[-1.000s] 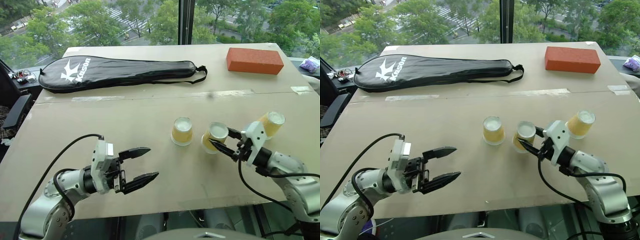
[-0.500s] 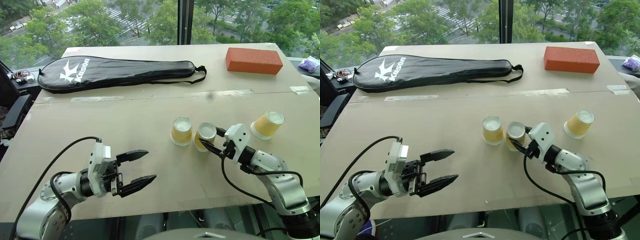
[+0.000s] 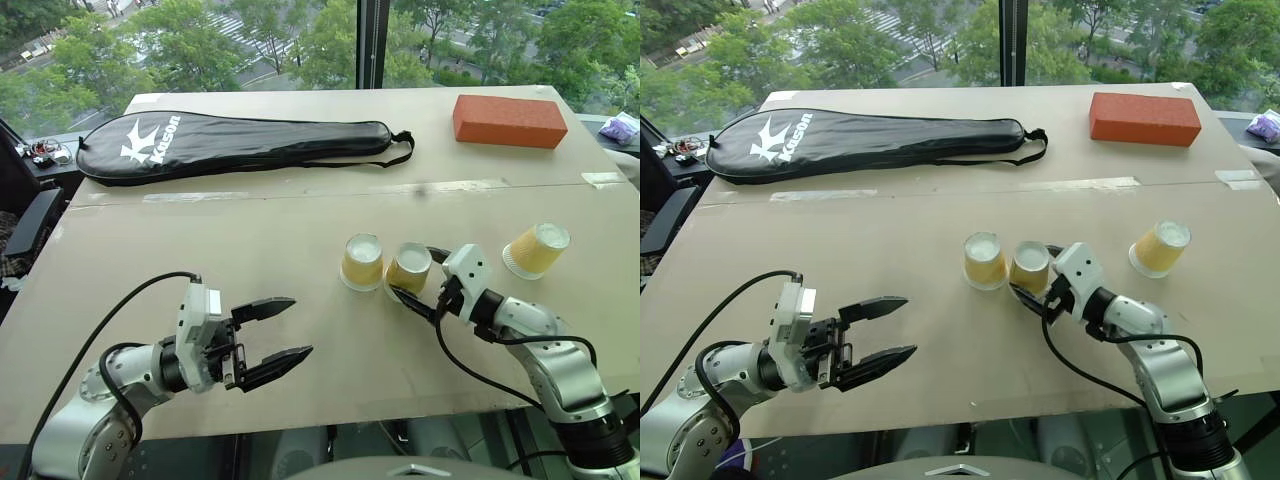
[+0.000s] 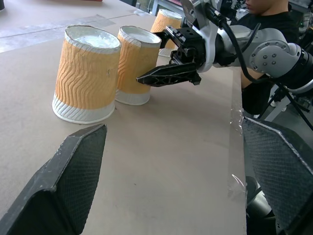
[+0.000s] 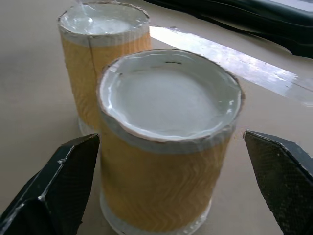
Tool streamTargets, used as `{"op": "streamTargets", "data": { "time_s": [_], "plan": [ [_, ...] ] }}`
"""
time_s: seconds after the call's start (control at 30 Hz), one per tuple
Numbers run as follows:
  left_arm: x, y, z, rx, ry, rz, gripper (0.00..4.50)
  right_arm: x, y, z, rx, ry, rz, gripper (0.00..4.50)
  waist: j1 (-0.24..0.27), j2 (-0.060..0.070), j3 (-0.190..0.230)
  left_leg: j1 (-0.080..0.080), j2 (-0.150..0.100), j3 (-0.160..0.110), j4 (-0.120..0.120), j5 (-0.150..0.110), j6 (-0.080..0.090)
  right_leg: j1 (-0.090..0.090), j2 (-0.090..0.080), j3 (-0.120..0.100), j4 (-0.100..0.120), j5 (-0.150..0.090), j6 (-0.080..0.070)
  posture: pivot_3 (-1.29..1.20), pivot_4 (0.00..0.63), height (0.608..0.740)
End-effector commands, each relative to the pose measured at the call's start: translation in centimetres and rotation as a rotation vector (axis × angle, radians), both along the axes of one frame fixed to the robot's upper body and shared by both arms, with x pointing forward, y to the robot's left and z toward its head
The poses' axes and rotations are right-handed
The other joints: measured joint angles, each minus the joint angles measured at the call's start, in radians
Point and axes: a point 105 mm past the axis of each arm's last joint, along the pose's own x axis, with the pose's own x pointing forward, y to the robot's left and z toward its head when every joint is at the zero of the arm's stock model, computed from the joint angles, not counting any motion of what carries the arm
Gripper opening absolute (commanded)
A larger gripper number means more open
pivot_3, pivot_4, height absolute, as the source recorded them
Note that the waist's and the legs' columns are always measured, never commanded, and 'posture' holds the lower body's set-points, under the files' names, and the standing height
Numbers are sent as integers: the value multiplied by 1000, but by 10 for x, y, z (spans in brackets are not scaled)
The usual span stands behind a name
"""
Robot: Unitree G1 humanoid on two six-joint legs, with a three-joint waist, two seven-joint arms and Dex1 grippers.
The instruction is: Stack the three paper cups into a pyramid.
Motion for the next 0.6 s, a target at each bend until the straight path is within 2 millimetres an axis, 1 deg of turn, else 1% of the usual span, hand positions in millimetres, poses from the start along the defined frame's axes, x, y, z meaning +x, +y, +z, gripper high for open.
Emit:
{"op": "streamTargets", "data": {
  "time_s": [0.03,0.13,0.2,0.27,0.37,0.43,0.5,0.6],
  "plan": [
    [-2,-6,9,-15,-36,-36,4500,-7,-21,36,33,-111,-30,4477,5,0,0,0,0,0,0,0,0,0,0,0,0,0,0,0,150,740],
    [0,-7,9,-19,-37,-48,4500,-14,-41,53,57,-131,-64,4477,7,0,0,0,0,0,0,0,0,0,0,0,0,-1,1,0,150,740],
    [2,-9,9,-24,-39,-58,4500,-12,-64,60,45,-146,-147,4477,5,-1,0,0,0,0,0,0,0,0,0,0,0,-1,2,0,150,740],
    [4,-11,9,-29,-41,-67,4500,-12,-82,62,28,-149,-209,4477,5,0,0,0,0,0,0,0,0,1,0,0,0,-1,2,0,150,740],
    [5,-12,9,-31,-44,-77,4500,-13,-101,64,2,-154,-269,4477,4,0,0,0,-1,0,0,0,0,1,0,0,0,-1,2,0,150,740],
    [7,-12,9,-33,-44,-81,4500,-15,-119,72,-3,-177,-337,4477,3,0,0,0,-1,0,0,0,0,0,1,0,0,-1,2,0,150,740],
    [7,-13,8,-36,-43,-87,4500,-18,-124,76,8,-178,-355,4477,2,0,0,0,-1,0,0,0,0,0,1,0,0,-1,2,0,150,740],
    [6,-15,7,-41,-38,-96,4500,-28,-109,70,20,-127,-274,4477,1,0,0,0,0,0,0,0,0,0,1,1,0,-1,2,0,150,740]
  ]
}}
